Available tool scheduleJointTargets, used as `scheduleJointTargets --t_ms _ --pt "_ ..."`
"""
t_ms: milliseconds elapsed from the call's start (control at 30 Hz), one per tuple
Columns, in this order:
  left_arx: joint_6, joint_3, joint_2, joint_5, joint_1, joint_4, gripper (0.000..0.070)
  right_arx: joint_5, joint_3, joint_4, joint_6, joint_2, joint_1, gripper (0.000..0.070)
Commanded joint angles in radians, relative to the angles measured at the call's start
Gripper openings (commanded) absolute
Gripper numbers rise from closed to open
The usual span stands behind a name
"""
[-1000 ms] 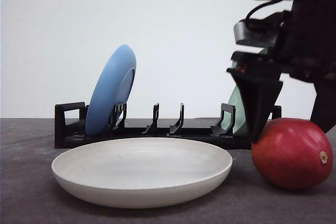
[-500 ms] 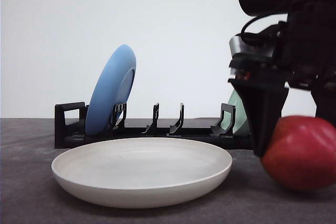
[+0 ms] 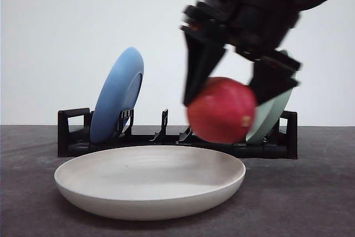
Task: Place pomegranate in white plate
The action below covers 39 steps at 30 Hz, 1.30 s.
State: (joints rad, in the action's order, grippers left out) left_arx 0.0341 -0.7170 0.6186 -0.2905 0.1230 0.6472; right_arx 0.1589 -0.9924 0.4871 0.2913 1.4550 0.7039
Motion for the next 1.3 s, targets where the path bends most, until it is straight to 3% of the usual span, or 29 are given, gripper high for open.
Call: scheduleJointTargets --t_ms 0,233,667,833,1033,1100,1167,1267 --pt "0.01 -0.005 0.003 0.002 0.004 -0.012 0.0353 0.008 -0.02 -0.052 -0.011 0.034 0.026 0.048" --pt "0.011 -0.005 0.003 0.003 0.003 -0.016 0.0353 0.005 -0.02 -0.162 -0.01 0.113 0.098 0.048" --pt "0.011 -0.005 0.003 0.003 0.003 -0.016 0.0353 -0.011 -0.02 -0.21 0.013 0.206 0.156 0.0484" --pt "0.011 -0.005 0.003 0.003 0.003 -0.016 0.0353 -0.031 -0.02 -0.211 0.017 0.206 0.165 0.0623" --pt "0.011 -0.005 0.003 0.003 0.003 -0.015 0.0353 -0.029 -0.045 -0.206 0.037 0.17 0.165 0.0634" --pt "0.011 -0.005 0.003 0.003 0.003 -0.014 0.0353 -0.08 -0.041 -0.212 0.025 0.131 0.172 0.063" --pt "0.011 -0.005 0.004 0.003 0.003 -0.013 0.0353 -0.186 -0.018 -0.226 -0.004 0.082 0.19 0.063" --pt "0.011 -0.005 0.004 0.003 0.003 -0.011 0.0353 -0.219 0.052 -0.288 -0.007 0.002 0.187 0.0628"
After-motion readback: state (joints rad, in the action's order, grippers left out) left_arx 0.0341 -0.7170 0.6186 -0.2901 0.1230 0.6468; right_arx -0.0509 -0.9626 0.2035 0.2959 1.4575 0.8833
